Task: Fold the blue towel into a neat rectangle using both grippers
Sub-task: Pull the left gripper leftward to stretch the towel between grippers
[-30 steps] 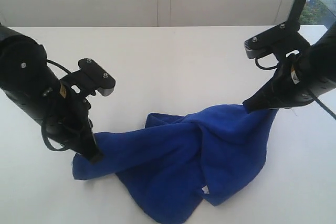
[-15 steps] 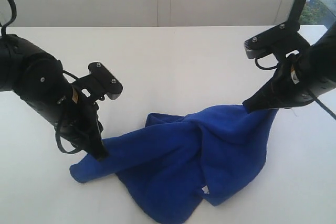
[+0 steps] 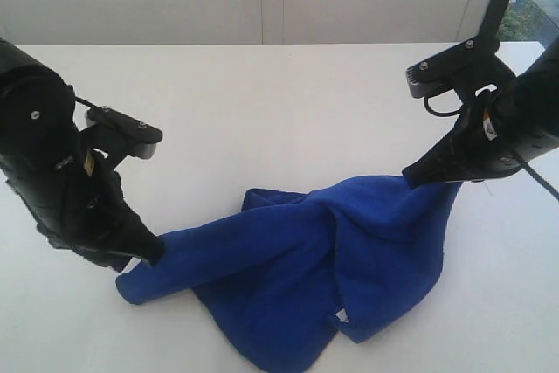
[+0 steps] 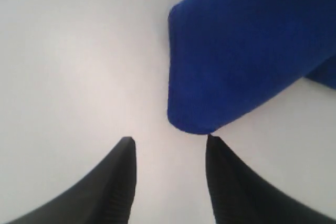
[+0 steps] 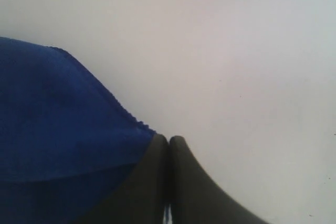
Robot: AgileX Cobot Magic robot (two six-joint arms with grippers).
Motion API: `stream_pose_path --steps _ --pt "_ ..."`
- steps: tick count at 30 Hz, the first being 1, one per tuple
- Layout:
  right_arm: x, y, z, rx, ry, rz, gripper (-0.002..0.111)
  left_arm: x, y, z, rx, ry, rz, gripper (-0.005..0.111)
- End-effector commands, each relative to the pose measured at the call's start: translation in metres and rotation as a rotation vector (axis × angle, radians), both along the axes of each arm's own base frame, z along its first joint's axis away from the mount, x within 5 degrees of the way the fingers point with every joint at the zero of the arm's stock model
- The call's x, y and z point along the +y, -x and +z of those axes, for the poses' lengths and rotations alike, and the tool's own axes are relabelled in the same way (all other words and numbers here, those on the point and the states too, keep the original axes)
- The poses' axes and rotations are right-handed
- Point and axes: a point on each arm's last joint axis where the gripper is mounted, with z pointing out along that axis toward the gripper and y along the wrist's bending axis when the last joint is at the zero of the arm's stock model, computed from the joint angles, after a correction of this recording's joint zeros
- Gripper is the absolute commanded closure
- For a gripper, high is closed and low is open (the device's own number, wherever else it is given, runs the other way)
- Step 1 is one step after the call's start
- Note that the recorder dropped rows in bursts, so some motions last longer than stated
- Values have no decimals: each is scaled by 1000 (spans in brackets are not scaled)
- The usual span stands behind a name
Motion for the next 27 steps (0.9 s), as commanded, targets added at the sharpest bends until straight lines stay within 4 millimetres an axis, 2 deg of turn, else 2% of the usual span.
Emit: stream_pose_path --steps 1,8,18,24,27 --pt "1 1 -2 10 -8 -1 108 10 9 -11 44 -50 156 58" --pt "1 1 -2 11 -13 -4 108 8 7 -33 -10 44 321 58" --pt "1 1 -2 11 -18 -6 108 0 -2 -60 11 40 348 58" --pt "1 2 -2 13 -19 -8 108 -1 -3 -61 4 50 346 59" --pt "1 2 -2 13 -19 -8 108 -1 -3 -61 4 50 346 65"
